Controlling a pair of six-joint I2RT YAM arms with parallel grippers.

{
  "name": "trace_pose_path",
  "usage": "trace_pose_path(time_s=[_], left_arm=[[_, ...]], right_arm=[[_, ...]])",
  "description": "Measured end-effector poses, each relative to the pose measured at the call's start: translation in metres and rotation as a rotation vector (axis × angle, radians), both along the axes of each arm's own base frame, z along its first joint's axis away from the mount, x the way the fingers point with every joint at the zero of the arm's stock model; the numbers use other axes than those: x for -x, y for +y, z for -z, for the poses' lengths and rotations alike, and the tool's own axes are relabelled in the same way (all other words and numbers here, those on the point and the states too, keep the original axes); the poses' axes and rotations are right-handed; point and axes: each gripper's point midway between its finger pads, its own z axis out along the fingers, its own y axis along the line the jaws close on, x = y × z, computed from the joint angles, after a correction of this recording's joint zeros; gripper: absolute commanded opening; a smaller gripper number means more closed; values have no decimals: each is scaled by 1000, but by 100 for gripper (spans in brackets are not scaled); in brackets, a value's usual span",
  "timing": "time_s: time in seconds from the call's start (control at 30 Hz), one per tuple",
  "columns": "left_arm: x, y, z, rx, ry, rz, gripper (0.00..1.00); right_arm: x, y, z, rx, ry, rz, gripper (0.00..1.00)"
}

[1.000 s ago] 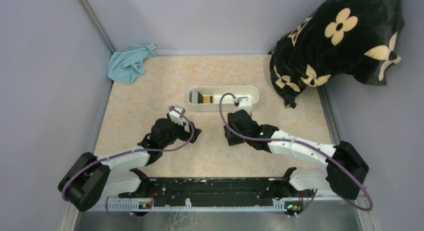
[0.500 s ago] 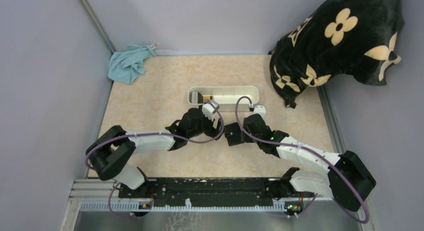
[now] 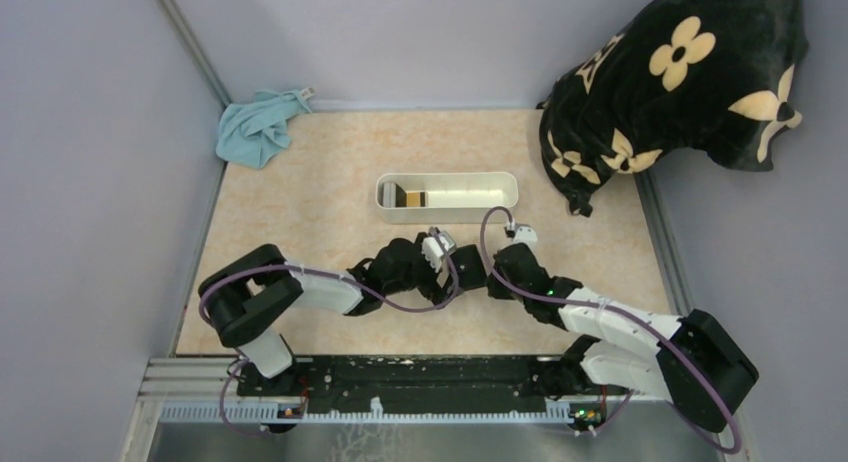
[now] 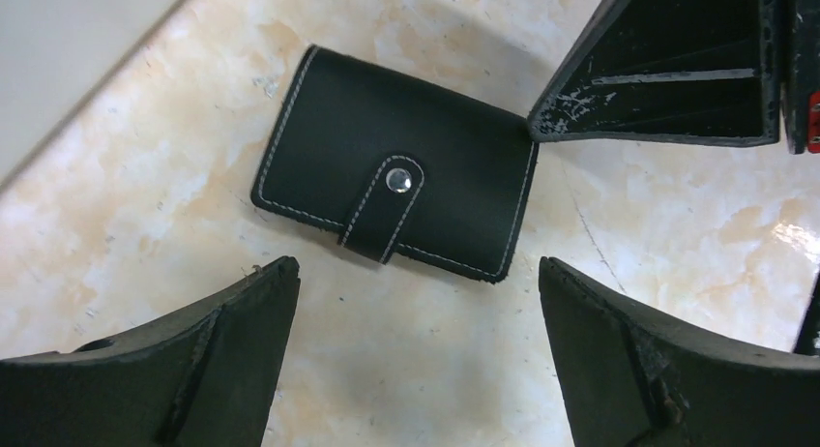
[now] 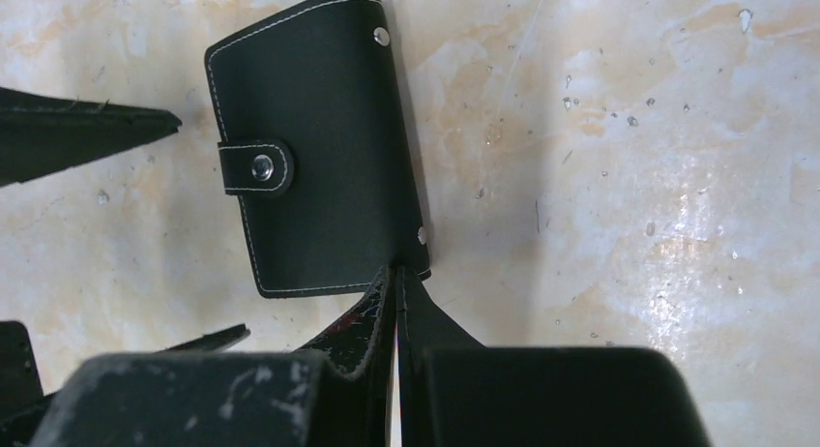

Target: Take the credit cards out of the card holder

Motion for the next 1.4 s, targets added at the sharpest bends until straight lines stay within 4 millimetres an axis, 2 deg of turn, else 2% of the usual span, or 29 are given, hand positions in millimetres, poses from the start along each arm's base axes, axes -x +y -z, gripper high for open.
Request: trace_pose_path(time_s=[0.17,0.37,0.63,0.73,0.9,1.1,1.2,1.27,1.3,1.33,1.37,1.4], left_arm=[[-9,-5,-12,8,-126,44,99],[-20,-9,-28,58,-286,56,96],[-28,-12,-9,4,-362,94,96],[-32,-18,-9,1,-377,111,96],[-35,-25,-14,7,-394,134,92],[-33,-26,-1,-39,-363,161,89],[-32,-25,1,-47,-355,166,83],[-31,-25,2,-48,-350,171,75],[-30,-26,2,-47,-346,176,67],[-30,-26,3,-46,-341,181,55],[-29,-27,4,-45,-334,182,48],[-28,-29,6,-42,-325,192,46]], right_arm=[[5,-2,-2,-26,-10,-1,0],[3,-2,-13,-44,-49,-7,0],[3,-1,-6,-15,-36,-28,0],[2,1,-2,-2,-20,-39,0],[-4,11,-6,-12,-24,-60,0],[-6,15,-9,-29,-32,-68,0],[-6,15,-9,-29,-31,-68,0],[-6,15,-9,-30,-32,-68,0],[-6,15,-10,-32,-33,-69,0],[-6,16,-10,-33,-35,-69,0],[-6,16,-11,-35,-36,-69,0],[-6,16,-11,-35,-37,-69,0]])
